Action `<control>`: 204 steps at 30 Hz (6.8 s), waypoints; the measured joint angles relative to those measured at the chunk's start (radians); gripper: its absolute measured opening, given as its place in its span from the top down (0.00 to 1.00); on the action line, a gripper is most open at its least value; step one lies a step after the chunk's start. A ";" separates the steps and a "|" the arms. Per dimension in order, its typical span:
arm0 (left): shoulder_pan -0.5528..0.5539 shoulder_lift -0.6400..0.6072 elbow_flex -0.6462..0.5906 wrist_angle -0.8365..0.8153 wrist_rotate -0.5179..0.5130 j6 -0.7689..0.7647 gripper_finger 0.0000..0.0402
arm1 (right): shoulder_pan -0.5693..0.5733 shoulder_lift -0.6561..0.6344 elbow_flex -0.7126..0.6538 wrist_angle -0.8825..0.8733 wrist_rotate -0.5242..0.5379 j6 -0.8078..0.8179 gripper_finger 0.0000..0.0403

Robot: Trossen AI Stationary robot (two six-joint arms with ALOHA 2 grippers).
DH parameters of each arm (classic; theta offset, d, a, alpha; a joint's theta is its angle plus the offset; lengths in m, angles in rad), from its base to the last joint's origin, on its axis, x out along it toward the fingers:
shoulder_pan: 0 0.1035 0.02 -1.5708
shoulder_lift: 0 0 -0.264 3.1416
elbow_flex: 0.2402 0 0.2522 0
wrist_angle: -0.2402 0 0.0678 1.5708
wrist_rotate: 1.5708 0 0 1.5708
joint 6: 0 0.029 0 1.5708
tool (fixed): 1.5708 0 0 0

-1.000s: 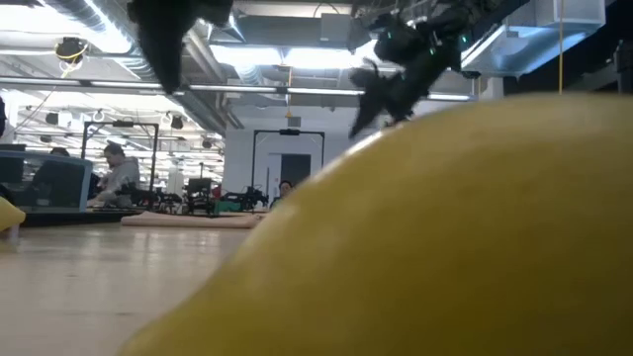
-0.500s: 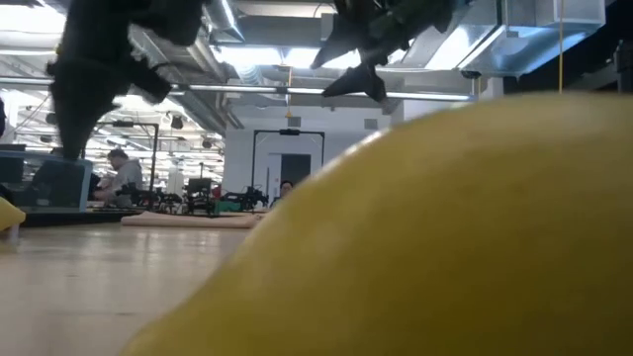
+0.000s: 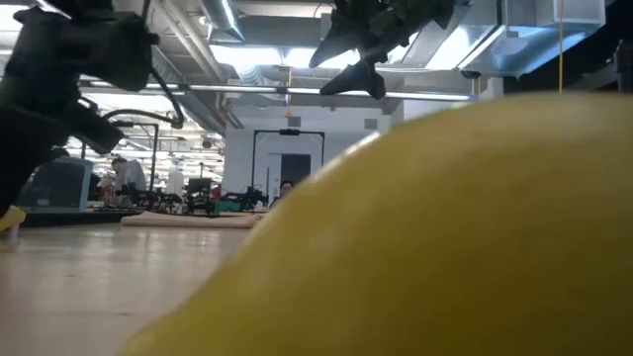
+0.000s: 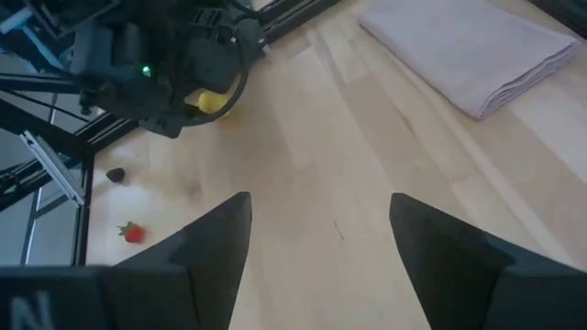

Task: Pick and placing Produce into tupperware
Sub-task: Put the left lemon into the transparent bin

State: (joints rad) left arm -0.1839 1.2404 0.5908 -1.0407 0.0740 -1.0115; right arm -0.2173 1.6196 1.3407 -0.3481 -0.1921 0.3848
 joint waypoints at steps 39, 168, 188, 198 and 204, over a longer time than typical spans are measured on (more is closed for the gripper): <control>-0.101 0.000 -0.110 0.144 0.048 0.003 0.51 | 0.000 0.000 -0.001 -0.001 0.001 -0.029 0.35; 0.089 -0.095 0.361 1.102 -0.456 1.243 0.50 | 0.128 0.021 -0.001 0.555 -0.095 0.282 0.39; 0.090 -0.096 0.361 1.095 -0.453 1.232 0.47 | 0.129 0.023 -0.002 0.580 -0.099 0.271 0.43; 0.090 -0.097 0.362 1.084 -0.453 1.203 0.49 | 0.129 0.023 -0.003 0.586 -0.098 0.270 0.44; 0.089 -0.097 0.362 1.080 -0.449 1.181 0.44 | 0.129 0.023 -0.003 0.585 -0.099 0.264 0.44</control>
State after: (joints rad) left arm -0.0944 1.1439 0.9531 0.0398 -0.3752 0.1692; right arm -0.0887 1.6428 1.3380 0.2372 -0.2911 0.6486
